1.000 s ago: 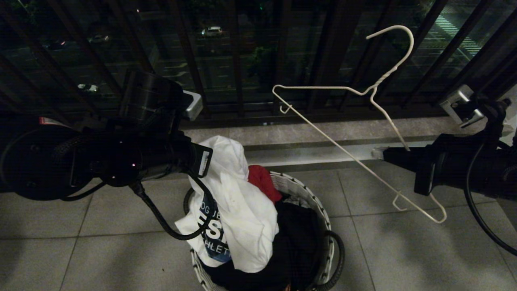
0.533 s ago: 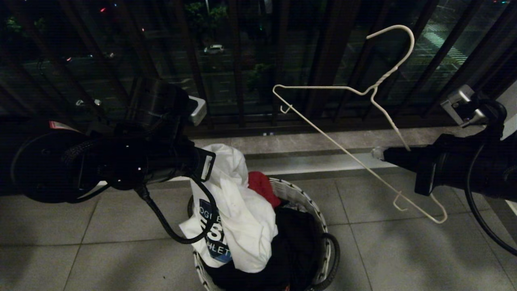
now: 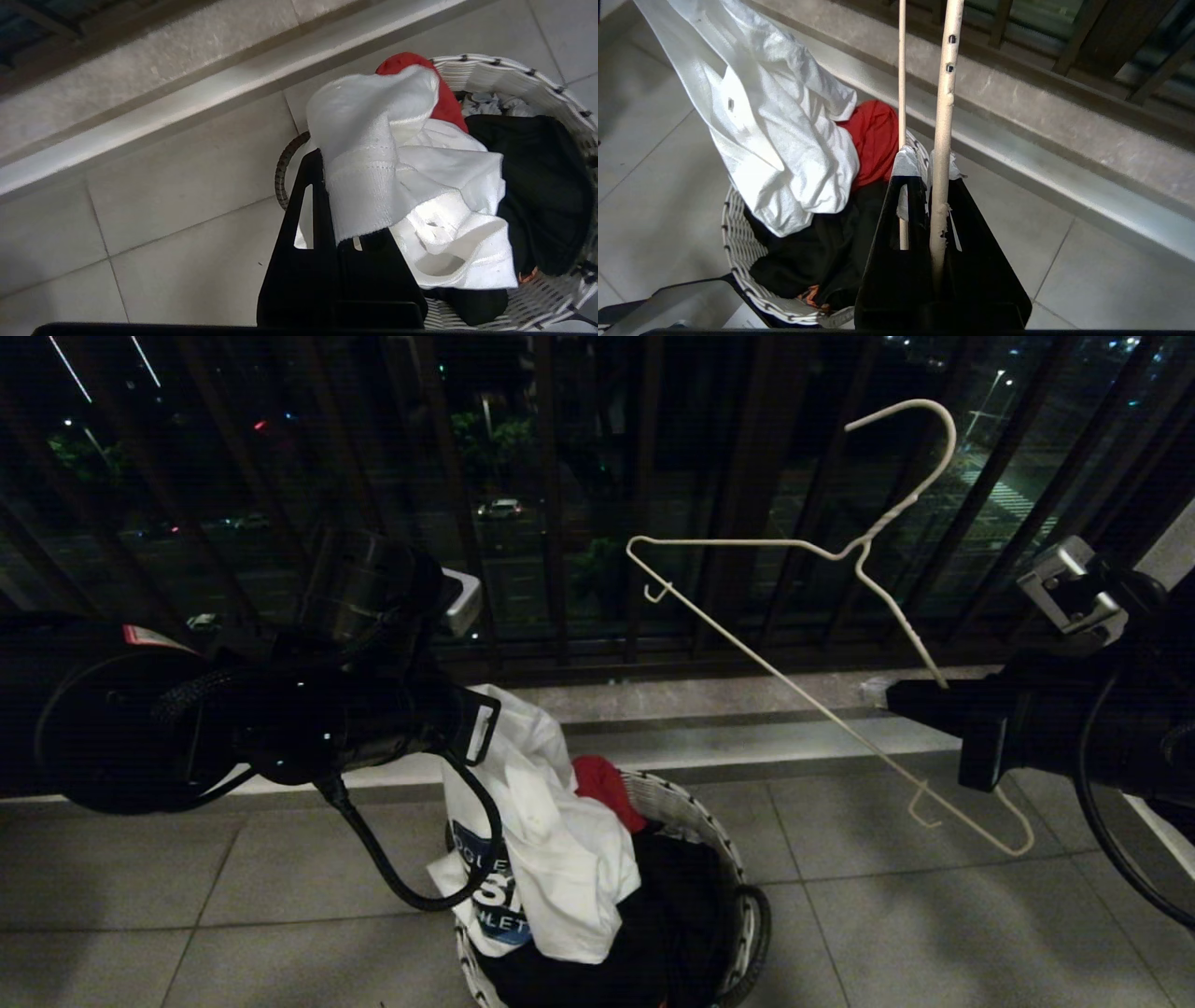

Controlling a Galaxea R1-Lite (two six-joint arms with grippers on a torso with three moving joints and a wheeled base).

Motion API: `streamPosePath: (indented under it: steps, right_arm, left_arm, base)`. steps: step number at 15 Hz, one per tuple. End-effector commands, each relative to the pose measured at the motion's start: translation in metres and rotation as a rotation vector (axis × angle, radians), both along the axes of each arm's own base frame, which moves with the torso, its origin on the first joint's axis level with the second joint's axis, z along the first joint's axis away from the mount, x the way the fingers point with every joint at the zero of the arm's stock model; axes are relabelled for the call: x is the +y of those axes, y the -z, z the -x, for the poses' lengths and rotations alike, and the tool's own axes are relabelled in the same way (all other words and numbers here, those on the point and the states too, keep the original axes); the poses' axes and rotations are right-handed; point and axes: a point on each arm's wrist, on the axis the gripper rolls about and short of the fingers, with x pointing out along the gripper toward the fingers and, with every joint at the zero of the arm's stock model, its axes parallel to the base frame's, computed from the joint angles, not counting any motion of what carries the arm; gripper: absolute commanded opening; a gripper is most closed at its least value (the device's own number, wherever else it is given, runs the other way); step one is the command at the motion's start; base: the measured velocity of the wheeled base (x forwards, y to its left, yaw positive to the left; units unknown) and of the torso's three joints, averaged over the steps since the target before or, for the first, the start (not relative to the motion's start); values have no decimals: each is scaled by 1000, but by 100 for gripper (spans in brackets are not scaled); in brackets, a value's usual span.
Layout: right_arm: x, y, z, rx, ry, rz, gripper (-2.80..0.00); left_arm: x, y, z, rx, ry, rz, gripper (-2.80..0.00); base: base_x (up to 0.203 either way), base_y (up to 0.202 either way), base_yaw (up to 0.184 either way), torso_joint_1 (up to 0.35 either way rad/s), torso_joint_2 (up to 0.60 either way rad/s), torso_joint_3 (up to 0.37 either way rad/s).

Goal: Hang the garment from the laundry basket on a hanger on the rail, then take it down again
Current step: Pick up clothes from the basket

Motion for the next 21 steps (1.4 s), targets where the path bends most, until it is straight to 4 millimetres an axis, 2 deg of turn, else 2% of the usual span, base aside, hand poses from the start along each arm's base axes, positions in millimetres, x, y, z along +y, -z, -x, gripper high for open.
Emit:
streamPosePath:
  steps: [1, 21]
  right_arm:
    - [0, 0, 0, -2, -3, 1, -280]
    - [0, 1, -1, 3, -3, 2, -280]
  left_arm:
    - [-1, 2, -3, -2, -3, 0, -280]
    - [-9, 14, -8, -5, 9, -5, -280]
  base:
    - [0, 0, 0, -2, 2, 193]
    - [0, 0, 0, 2, 2, 203]
